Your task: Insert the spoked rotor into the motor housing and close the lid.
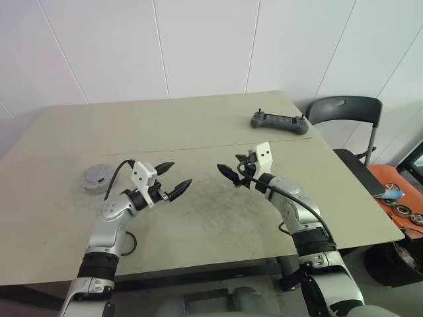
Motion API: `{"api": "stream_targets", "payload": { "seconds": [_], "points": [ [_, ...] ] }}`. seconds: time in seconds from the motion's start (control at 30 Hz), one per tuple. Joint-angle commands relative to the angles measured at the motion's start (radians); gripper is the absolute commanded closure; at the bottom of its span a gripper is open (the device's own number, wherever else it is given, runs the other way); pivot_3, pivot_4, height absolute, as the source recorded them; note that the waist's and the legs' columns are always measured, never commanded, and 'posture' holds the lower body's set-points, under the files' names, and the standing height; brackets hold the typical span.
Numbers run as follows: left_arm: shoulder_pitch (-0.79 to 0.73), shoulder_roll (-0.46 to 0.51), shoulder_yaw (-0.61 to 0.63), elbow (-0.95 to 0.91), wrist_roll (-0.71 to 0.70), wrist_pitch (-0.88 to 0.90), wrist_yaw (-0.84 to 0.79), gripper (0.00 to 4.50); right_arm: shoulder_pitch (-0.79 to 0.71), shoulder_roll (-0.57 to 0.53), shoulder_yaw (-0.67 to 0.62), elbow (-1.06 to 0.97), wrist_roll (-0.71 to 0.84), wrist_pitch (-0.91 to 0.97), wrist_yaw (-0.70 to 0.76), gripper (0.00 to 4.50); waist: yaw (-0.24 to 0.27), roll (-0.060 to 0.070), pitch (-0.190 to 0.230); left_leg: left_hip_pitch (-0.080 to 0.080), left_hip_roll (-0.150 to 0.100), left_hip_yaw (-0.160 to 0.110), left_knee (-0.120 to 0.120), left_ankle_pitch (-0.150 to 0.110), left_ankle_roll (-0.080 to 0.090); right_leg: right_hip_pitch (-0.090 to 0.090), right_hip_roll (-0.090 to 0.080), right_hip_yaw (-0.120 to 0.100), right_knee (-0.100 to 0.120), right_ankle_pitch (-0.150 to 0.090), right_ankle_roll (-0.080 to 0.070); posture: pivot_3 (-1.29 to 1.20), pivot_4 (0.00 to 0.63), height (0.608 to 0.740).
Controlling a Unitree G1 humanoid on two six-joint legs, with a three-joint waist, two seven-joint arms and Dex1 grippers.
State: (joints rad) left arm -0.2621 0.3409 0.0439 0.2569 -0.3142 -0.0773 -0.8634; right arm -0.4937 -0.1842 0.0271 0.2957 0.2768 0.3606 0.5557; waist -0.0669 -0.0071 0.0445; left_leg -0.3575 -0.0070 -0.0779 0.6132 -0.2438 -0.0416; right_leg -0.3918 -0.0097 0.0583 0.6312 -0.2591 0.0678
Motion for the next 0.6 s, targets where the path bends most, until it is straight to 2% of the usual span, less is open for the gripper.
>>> {"api": "stream_targets", "payload": {
  "seconds": [0.03,0.6],
  "points": [
    [0.009,0.011,0.016,-0.072,-0.018,0.007,0.009,0.0,-0.035,0.0,-0.006,-0.025,-0.004,-0.023,0.003,0.04,0.0,0.0,0.0,0.0,0.0,0.0,0.0,0.0,0.0,0.0,0.0,0.0,0.0,0.0,0.0,0.0,0.0,0.74],
    [0.051,0.011,0.006,-0.135,-0.018,0.031,0.024,0.0,-0.026,0.007,0.005,-0.03,-0.014,-0.022,0.008,0.04,0.0,0.0,0.0,0.0,0.0,0.0,0.0,0.0,0.0,0.0,0.0,0.0,0.0,0.0,0.0,0.0,0.0,0.74]
  ]
}}
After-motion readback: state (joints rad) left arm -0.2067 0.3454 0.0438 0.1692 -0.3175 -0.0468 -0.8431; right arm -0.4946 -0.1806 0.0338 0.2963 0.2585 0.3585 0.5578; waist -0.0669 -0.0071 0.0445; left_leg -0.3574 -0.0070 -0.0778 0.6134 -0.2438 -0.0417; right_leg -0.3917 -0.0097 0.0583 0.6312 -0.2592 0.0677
